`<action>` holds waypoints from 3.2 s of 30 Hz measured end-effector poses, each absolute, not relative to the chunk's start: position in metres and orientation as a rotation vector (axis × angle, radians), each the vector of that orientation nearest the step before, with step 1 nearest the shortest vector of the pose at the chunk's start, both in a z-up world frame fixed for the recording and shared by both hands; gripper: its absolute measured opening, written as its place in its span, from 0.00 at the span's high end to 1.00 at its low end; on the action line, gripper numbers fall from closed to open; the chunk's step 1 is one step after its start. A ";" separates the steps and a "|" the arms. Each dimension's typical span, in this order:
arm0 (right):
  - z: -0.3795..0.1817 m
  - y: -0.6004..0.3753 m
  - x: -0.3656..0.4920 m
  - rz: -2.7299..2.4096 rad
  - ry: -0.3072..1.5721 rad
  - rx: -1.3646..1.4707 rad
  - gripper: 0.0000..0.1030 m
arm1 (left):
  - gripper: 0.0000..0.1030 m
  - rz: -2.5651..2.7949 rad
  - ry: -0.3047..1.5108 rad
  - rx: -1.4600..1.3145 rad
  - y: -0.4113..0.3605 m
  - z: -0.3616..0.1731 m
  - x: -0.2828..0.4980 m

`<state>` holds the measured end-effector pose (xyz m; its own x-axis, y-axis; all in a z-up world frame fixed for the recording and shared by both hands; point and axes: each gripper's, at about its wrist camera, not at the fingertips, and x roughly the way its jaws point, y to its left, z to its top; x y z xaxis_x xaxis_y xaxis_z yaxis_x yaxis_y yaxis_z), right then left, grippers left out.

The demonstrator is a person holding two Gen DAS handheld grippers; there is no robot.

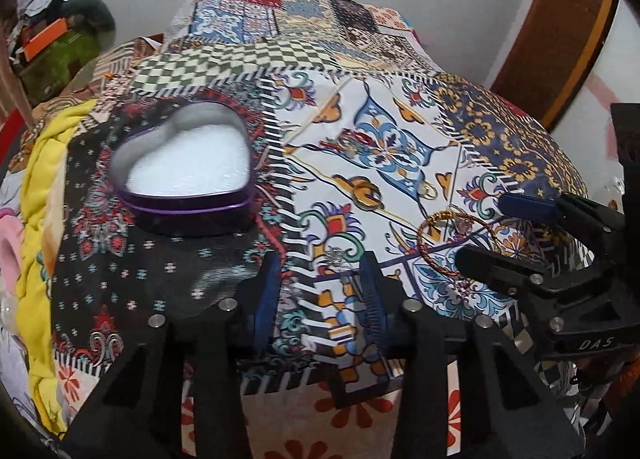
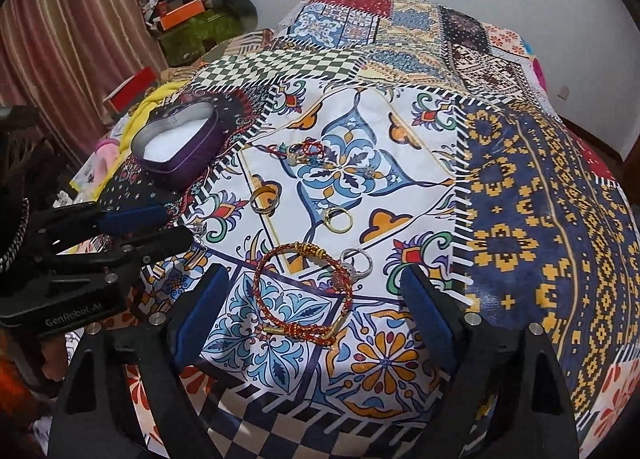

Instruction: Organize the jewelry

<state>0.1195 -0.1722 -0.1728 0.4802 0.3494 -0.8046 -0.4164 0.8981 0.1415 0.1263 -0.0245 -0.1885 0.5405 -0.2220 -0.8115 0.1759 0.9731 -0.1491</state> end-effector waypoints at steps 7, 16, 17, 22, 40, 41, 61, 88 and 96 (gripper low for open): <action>-0.186 -0.163 0.120 0.493 0.994 -0.115 0.23 | 0.64 -0.257 0.980 -0.078 -0.026 -0.195 0.134; -0.190 -0.164 0.119 0.494 1.009 -0.115 0.47 | 0.80 -0.263 0.977 -0.079 -0.027 -0.199 0.137; -0.190 -0.166 0.119 0.490 1.011 -0.107 0.50 | 0.81 -0.264 0.978 -0.079 -0.027 -0.200 0.138; -0.188 -0.178 0.122 0.481 1.034 -0.057 0.77 | 0.92 -0.269 0.980 -0.082 -0.029 -0.201 0.139; -0.162 -0.189 0.108 0.473 0.978 -0.006 0.93 | 0.92 -0.252 0.924 -0.104 -0.023 -0.175 0.116; -0.160 -0.189 0.107 0.475 0.968 -0.009 0.93 | 0.92 -0.251 0.920 -0.104 -0.022 -0.173 0.114; -0.157 -0.176 0.100 0.464 1.002 -0.047 0.45 | 0.92 -0.178 0.837 -0.147 0.008 -0.144 0.088; -0.164 -0.174 0.112 0.518 0.990 0.020 0.94 | 0.92 -0.140 0.837 -0.173 0.017 -0.143 0.085; -0.135 -0.166 0.119 0.535 0.890 0.002 0.94 | 0.92 -0.130 0.793 -0.158 0.018 -0.129 0.082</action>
<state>0.1189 -0.1663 -0.1350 0.5073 0.4450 -0.7379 -0.4435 0.8691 0.2192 0.0823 0.0177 -0.1288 0.6948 -0.1754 -0.6975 0.0568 0.9802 -0.1899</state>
